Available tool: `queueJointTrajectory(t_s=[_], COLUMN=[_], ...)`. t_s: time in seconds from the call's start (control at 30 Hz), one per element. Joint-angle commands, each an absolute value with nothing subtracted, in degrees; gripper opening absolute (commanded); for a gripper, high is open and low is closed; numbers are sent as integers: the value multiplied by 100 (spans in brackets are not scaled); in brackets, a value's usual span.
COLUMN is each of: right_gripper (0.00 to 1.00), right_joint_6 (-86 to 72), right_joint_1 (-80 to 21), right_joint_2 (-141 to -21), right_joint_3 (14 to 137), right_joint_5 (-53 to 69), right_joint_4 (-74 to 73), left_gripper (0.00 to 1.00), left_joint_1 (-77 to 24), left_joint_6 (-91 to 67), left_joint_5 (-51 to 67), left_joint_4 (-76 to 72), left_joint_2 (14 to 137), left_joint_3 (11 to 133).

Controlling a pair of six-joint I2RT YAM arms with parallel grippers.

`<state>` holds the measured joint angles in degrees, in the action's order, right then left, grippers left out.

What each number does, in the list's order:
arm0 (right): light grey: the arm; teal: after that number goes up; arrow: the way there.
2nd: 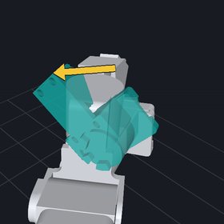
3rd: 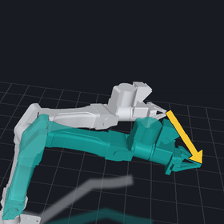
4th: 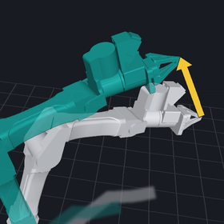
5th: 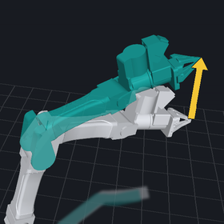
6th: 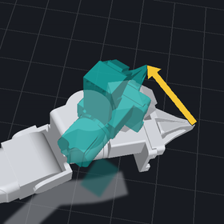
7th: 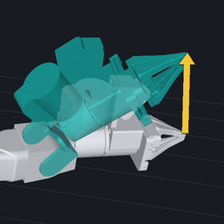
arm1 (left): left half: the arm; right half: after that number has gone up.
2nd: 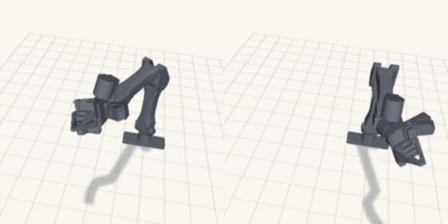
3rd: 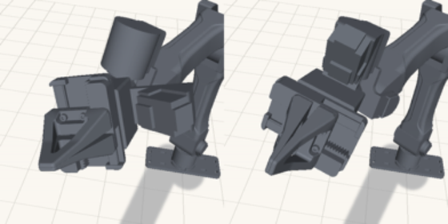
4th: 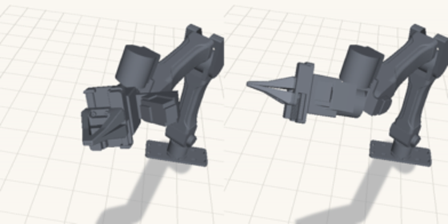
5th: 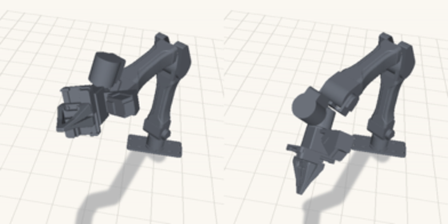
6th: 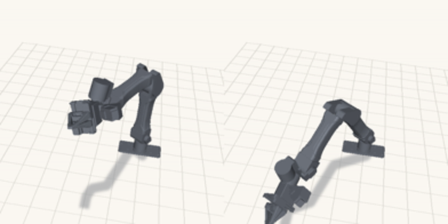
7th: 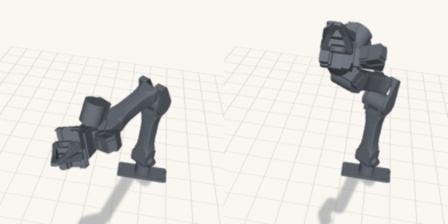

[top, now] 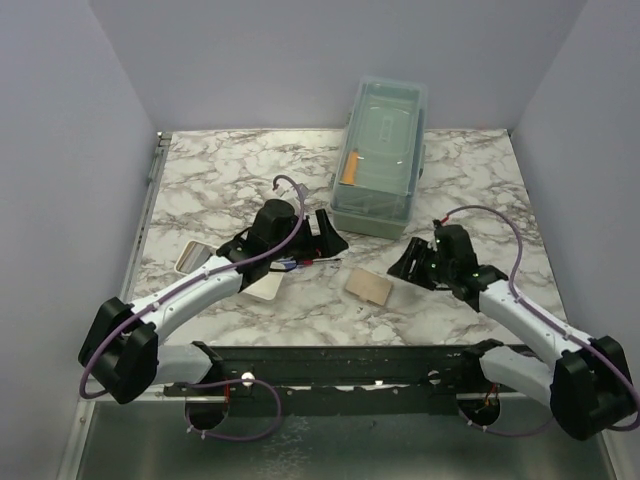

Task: Put the credit cards into the card holder
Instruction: Open the card holder at the center of the board.

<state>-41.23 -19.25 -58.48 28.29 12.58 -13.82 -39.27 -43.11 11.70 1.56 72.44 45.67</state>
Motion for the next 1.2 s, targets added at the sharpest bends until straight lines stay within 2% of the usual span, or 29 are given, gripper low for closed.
queueJointTrajectory(t_s=[0.0, 0.3, 0.47, 0.73, 0.93, 1.03, 1.13, 1.17], right_gripper=[62, 74, 76, 76, 76, 81, 85, 81], right_joint_6=[-3806, -3034, -3091, -2608, -1695, -1473, -1967, -2241], right_joint_1=[-2848, -5306, -5807, -6125, -6258, -6251, -6183, -6045], right_joint_2=[-6529, -8635, -9172, -8606, -7912, -7488, -7286, -7241], right_joint_3=[3229, 4462, 5058, 5130, 4430, 3817, 3646, 3624], right_joint_5=[-4, -2383, -3057, -2948, -1972, -1529, -2082, -2169], right_joint_4=[-1770, -1571, -2112, -2176, -770, 362, 682, 636], left_gripper=[91, 91, 91, 91, 92, 93, 92, 90], left_joint_1=[-3779, -3790, -3725, -3521, -3340, -3314, -3334, -3342], left_joint_6=[-4114, -3384, -3357, -3181, -3159, -3202, -3694, -3865], left_joint_5=[1312, 776, 575, 441, 359, 134, 455, 707], left_joint_4=[568, 1129, 1169, 1283, 1351, 1507, 1463, 1354], left_joint_2=[7129, 7184, 7204, 7361, 7331, 7294, 7333, 7350], left_joint_3=[5027, 5470, 5347, 5597, 5599, 5552, 5188, 5028])
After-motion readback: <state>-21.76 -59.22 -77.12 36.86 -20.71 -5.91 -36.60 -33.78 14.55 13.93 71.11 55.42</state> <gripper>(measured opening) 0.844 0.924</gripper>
